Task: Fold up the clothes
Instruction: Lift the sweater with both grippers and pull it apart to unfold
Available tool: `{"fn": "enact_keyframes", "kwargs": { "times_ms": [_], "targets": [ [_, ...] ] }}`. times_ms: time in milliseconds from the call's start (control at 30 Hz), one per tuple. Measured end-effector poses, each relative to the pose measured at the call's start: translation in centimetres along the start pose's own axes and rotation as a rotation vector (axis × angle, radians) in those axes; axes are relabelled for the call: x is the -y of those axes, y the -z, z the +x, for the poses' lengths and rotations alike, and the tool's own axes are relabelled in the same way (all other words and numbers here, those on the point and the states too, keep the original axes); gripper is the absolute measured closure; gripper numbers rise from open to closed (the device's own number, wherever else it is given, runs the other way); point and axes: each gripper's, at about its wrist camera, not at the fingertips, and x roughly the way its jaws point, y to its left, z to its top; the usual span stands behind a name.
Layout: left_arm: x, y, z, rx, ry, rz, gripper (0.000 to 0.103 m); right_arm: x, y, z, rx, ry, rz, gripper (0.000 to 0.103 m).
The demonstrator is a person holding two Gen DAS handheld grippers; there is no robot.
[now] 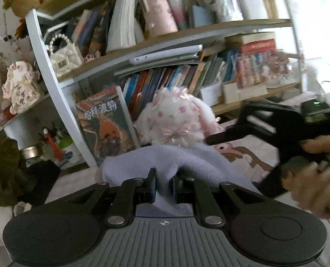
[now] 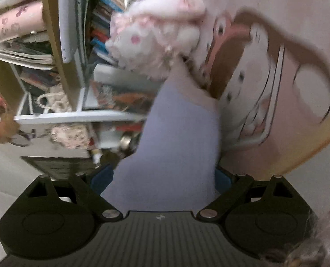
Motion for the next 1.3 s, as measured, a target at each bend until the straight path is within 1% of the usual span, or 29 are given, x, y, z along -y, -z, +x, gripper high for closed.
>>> {"fn": "enact_keyframes", "kwargs": {
  "times_ms": [33,67,100,133,167,233,300,333,433,500,533,567,600,633,700,733,800,833,867,900,1000,1033,1100,1133,1200,1300],
  "targets": [
    [-0.1,0.2,-0.5,-0.001,-0.005,0.016,0.091,0.1,0.3,0.2,-0.014,-0.026,0.023,0.034],
    [-0.3,0.4,-0.9,-0.002,-0.001,0.015,0.091,0.2,0.5,0.4,-0.028,-0.052,0.046,0.063],
    [-0.7,0.6,-1.2,-0.002,0.008,0.007,0.091,-0.1,0.7,0.1,-0.026,-0.070,0.033,0.078],
    [-1.1,0.7,-1.7,0.004,0.027,-0.004,0.091,-0.7,1.0,-0.4,-0.018,-0.083,0.004,0.084],
    [-1.3,0.6,-2.2,0.021,0.051,-0.006,0.091,-1.2,1.2,-0.9,-0.009,-0.097,-0.024,0.086],
    [-1.6,0.0,-3.5,0.081,0.112,0.002,0.091,-2.3,1.7,-1.9,0.008,-0.123,-0.082,0.088],
    [-2.0,-1.0,-5.1,0.168,0.196,-0.007,0.091,-4.6,2.0,-4.2,0.065,-0.159,-0.163,0.088],
    [-2.5,-1.7,-6.0,0.225,0.257,-0.028,0.091,-6.0,2.0,-5.7,0.102,-0.185,-0.198,0.088],
    [-4.5,-3.7,-8.6,0.401,0.467,-0.129,0.091,-10.8,2.3,-10.3,0.219,-0.275,-0.300,0.088],
    [-6.4,-5.0,-10.1,0.524,0.615,-0.214,0.091,-13.7,2.7,-10.7,0.233,-0.285,-0.373,0.088],
    [-7.4,-5.6,-10.9,0.579,0.674,-0.251,0.091,-15.1,2.9,-10.6,0.234,-0.283,-0.410,0.088],
    [-8.3,-6.0,-11.4,0.620,0.713,-0.280,0.091,-16.5,3.1,-10.6,0.234,-0.280,-0.447,0.088],
    [-9.1,-6.3,-11.7,0.644,0.739,-0.307,0.091,-17.9,3.3,-10.5,0.235,-0.278,-0.484,0.088],
    [-9.8,-6.5,-11.8,0.652,0.757,-0.334,0.091,-19.3,3.5,-10.4,0.235,-0.276,-0.521,0.088],
    [-11.1,-5.9,-10.6,0.615,0.748,-0.388,0.091,-22.1,4.0,-10.3,0.236,-0.270,-0.596,0.088],
    [-11.6,-5.3,-9.5,0.568,0.731,-0.415,0.091,-23.5,4.2,-10.2,0.236,-0.268,-0.633,0.088],
    [-12.1,-3.4,-6.6,0.423,0.668,-0.481,0.091,-26.3,4.6,-10.0,0.236,-0.262,-0.707,0.088],
    [-12.1,-2.0,-4.8,0.336,0.636,-0.513,0.091,-27.7,4.8,-10.0,0.236,-0.259,-0.744,0.088],
    [-11.9,-0.6,-3.0,0.257,0.606,-0.532,0.091,-27.1,4.6,-8.7,0.219,-0.198,-0.750,0.088],
    [-11.5,0.8,-1.2,0.181,0.565,-0.536,0.091,-25.7,4.3,-6.8,0.193,-0.110,-0.740,0.088],
    [-9.9,5.1,3.0,-0.028,0.442,-0.506,0.091,-20.7,3.6,-1.1,0.102,0.146,-0.679,0.088],
    [-9.6,6.3,4.0,-0.086,0.407,-0.498,0.091,-18.8,3.5,0.8,0.067,0.229,-0.650,0.088],
    [-9.6,7.8,5.0,-0.151,0.344,-0.486,0.091,-15.2,3.5,4.2,0.000,0.349,-0.592,0.088],
    [-9.9,8.2,5.4,-0.177,0.323,-0.492,0.091,-13.6,3.7,5.6,-0.027,0.381,-0.568,0.088],
    [-10.8,8.9,6.2,-0.208,0.302,-0.519,0.091,-11.6,4.0,7.9,-0.060,0.394,-0.525,0.088],
    [-11.3,9.7,7.2,-0.243,0.276,-0.532,0.091,-11.3,4.0,10.5,-0.074,0.405,-0.521,0.088]
  ]
}}
